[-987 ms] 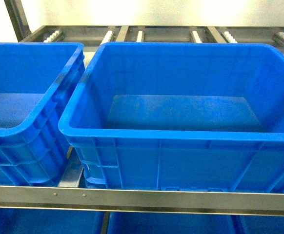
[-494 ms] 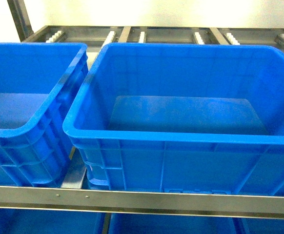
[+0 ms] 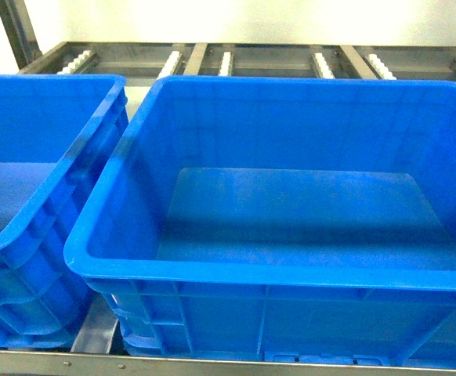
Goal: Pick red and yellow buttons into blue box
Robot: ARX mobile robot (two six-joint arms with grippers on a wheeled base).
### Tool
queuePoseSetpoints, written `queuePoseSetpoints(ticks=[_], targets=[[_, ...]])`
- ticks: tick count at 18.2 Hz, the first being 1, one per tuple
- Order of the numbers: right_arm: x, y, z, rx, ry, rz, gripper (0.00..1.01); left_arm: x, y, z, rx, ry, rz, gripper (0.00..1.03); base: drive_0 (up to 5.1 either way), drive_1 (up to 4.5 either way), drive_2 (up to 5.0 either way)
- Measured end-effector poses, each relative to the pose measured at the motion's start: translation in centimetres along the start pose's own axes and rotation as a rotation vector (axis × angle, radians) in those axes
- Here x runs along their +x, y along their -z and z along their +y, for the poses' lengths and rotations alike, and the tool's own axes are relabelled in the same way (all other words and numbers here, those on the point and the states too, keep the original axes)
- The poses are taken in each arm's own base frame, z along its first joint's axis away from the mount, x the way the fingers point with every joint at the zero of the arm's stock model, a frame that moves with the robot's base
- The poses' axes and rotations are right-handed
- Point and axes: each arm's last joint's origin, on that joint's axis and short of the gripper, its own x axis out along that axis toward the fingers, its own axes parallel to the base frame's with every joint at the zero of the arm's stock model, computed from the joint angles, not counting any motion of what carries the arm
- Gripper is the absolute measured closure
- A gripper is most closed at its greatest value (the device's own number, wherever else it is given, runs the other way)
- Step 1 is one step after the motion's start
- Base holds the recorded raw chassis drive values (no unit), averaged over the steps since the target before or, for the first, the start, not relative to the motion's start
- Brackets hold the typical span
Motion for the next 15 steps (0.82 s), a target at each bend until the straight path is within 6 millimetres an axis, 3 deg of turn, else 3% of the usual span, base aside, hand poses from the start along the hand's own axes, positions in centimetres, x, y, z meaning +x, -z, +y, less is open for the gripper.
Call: queuePoseSetpoints(ticks=[7,8,10,15], targets=[[0.0,0.0,0.0,0.0,0.0,0.0,0.75,0.0,0.0,0.0,0.0,0.0,0.001,0.72,0.0,0.0,0.0],[0.2,0.4,-1.2,-0.02,0.082,0.057,0.75,0.0,0.0,0.0,0.0,0.0,0.0,0.72,0.0,0.0,0.0],[0.3,0.4,-1.2,-0.035,0.058,0.118,0.75,0.0,0.0,0.0,0.0,0.0,0.0,0.72,0.0,0.0,0.0],[1.2,-5.0,1.7,-0.054,-0.096,0.064,0.75,0.0,0.0,0.0,0.0,0.0,0.0,0.72,0.0,0.0,0.0]])
